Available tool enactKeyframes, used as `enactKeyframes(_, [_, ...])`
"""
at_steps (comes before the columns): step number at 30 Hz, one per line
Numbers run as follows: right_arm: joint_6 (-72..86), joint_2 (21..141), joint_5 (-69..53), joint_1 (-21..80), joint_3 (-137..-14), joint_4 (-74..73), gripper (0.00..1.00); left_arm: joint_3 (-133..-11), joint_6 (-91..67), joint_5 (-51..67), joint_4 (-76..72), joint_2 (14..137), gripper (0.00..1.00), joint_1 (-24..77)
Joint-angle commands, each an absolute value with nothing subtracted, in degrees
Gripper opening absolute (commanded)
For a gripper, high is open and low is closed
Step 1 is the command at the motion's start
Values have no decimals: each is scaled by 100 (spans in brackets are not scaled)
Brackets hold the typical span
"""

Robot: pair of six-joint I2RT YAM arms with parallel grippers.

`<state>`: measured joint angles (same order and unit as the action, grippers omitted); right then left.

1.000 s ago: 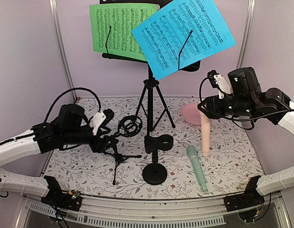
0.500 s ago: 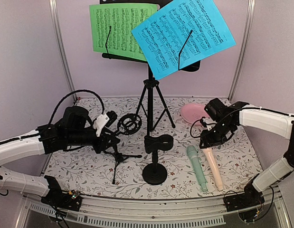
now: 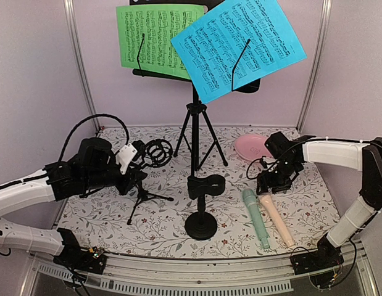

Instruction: Pack up the instrument practice props

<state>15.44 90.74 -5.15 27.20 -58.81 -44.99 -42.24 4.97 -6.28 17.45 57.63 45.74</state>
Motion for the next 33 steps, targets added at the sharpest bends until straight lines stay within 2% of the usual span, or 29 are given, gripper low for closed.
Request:
enactKeyframes(1, [1445, 9042, -584, 2665, -6176, -4484, 72, -4365, 854, -1846, 1870, 5593, 4, 4179])
enactKeyframes(7, [1371, 8871, -525, 2663, -6508, -4666, 72, -4329, 1013, -2068, 1449, 5661, 2, 2766])
enactKeyframes(14, [1363, 8633, -499, 2663, -6735, -4700, 72, -4726, 649, -1980, 668, 6629, 2, 1252])
enactKeyframes(22, [1399, 8246, -405, 2663, -6653, -4686, 73, -4947, 101, -2172, 73, 7385, 4, 582])
enactKeyframes(30, [1398, 7943, -308, 2664, -6556, -4660, 73, -4632, -457, -1978, 172, 7246, 21, 471])
enactKeyframes(33, [1364, 7946, -316, 2663, -6608, -4641, 73, -4494, -544, -1976, 206, 7085, 35, 465])
